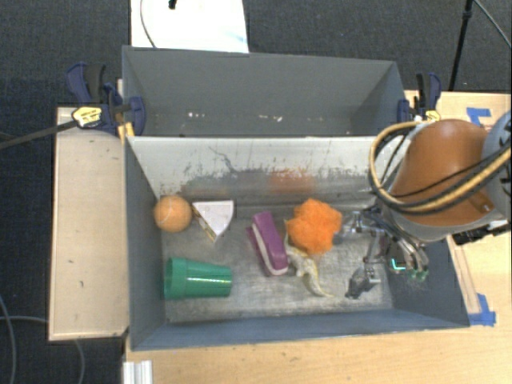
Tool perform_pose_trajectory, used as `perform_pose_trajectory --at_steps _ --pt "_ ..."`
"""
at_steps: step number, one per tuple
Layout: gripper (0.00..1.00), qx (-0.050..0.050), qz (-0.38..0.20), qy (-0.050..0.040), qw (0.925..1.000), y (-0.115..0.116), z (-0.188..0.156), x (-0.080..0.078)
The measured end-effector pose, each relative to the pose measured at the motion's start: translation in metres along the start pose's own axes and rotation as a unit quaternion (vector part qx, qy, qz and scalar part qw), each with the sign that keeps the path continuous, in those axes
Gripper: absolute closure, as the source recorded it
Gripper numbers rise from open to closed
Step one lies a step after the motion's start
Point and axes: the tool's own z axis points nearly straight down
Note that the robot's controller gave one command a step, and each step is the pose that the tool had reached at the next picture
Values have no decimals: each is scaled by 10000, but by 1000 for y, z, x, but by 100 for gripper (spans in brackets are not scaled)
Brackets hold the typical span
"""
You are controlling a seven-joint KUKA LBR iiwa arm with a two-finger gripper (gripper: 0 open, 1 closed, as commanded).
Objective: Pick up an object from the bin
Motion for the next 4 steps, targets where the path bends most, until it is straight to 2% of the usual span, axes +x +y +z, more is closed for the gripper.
perform_pose_trajectory --at_steps 1,2,3,4 --pt "0 2 -6 -39 10000 0 -3 -2" --pt "0 5 -571 -59 9983 2 25 -8" --pt "0 -1 -1450 -11 9894 2 31 -3" --pt "0 9 -1563 -66 9877 -52 51 -22"
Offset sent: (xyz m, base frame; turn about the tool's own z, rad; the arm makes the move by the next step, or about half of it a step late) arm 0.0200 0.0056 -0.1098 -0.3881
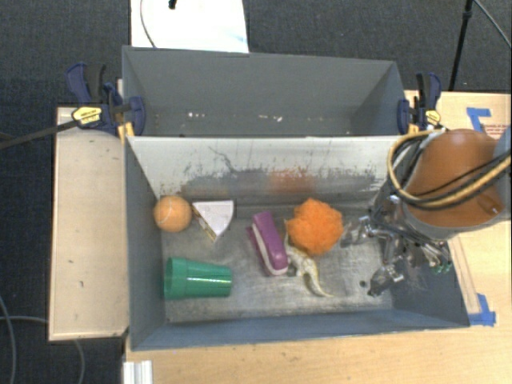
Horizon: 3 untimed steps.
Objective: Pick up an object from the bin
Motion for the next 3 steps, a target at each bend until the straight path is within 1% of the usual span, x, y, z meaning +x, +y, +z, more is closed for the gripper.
perform_pose_trajectory --at_steps 1,2,3 --pt "0 -2 -130 28 9999 -34 27 8" --pt "0 -6 -534 30 9986 -42 53 14" --pt "0 -27 -488 47 9988 -51 34 19"
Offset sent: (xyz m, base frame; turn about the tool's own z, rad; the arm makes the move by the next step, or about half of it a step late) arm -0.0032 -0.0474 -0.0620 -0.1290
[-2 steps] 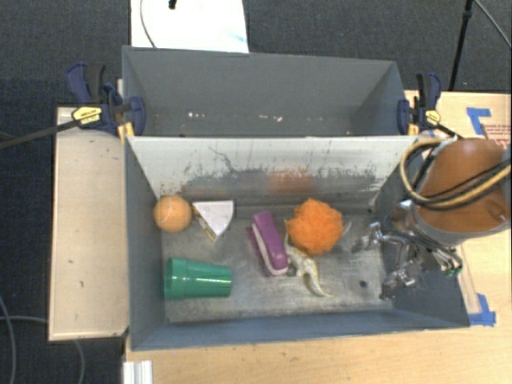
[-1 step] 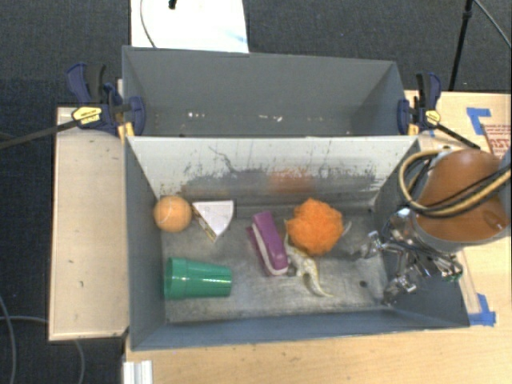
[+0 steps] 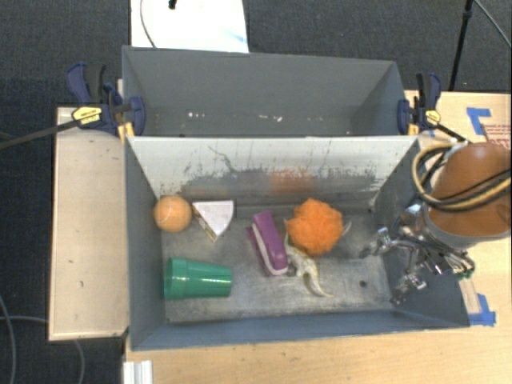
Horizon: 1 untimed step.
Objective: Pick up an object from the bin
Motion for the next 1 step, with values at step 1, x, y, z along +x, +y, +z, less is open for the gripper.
perform_pose_trajectory --at_steps 1 --pt "0 20 -338 -14 9994 -17 -20 -42"
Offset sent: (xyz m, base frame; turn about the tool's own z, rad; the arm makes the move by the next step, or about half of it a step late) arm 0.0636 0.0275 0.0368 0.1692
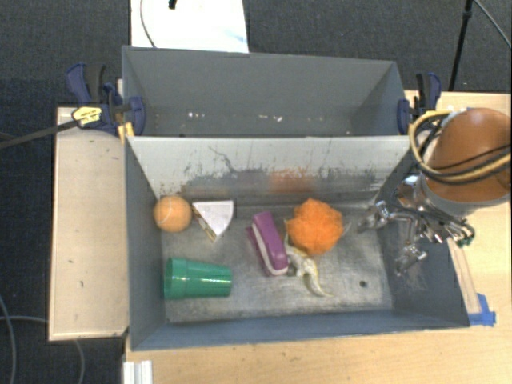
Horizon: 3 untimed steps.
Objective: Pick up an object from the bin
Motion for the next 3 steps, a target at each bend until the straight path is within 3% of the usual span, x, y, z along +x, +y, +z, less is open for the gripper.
perform_pose_trajectory --at_steps 1,2,3 --pt "0 9 -347 -25 9994 -3 -8 -29" --pt "0 1 1101 -7 9939 8 3 -34" --pt "0 2 565 -9 9984 35 4 -54"
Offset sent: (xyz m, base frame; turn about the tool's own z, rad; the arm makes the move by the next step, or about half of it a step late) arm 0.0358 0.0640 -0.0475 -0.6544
